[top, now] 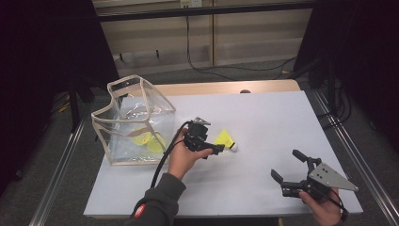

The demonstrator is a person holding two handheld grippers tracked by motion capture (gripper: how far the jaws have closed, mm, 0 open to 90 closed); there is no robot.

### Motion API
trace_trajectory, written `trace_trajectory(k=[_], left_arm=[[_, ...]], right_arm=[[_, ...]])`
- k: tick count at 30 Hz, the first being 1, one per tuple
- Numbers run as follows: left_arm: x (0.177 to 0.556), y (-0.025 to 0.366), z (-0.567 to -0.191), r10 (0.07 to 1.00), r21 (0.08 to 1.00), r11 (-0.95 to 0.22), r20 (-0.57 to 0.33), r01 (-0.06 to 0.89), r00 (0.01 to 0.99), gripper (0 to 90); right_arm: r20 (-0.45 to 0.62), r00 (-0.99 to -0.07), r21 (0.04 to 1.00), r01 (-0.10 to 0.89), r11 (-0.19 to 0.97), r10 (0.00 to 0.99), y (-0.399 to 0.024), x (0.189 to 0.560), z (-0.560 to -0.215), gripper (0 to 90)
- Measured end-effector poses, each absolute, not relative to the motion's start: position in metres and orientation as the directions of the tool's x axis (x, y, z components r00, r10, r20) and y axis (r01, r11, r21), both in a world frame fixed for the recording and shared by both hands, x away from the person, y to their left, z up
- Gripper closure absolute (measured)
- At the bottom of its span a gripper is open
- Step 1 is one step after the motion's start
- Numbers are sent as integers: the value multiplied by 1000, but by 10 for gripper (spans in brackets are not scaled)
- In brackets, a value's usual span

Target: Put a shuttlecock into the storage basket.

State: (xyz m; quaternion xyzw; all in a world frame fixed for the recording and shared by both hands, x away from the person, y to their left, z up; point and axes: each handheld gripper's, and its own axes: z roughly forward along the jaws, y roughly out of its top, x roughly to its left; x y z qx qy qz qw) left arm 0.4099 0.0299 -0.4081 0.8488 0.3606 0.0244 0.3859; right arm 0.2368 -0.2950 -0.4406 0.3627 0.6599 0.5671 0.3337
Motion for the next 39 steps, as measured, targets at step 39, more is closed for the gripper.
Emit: trace_trajectory(k=[39], left_arm=[[419,18,-423,596,699,-423,-266,577,758,467]], right_arm=[[-28,-513,990,102,94,858,-294,237,-441,20]])
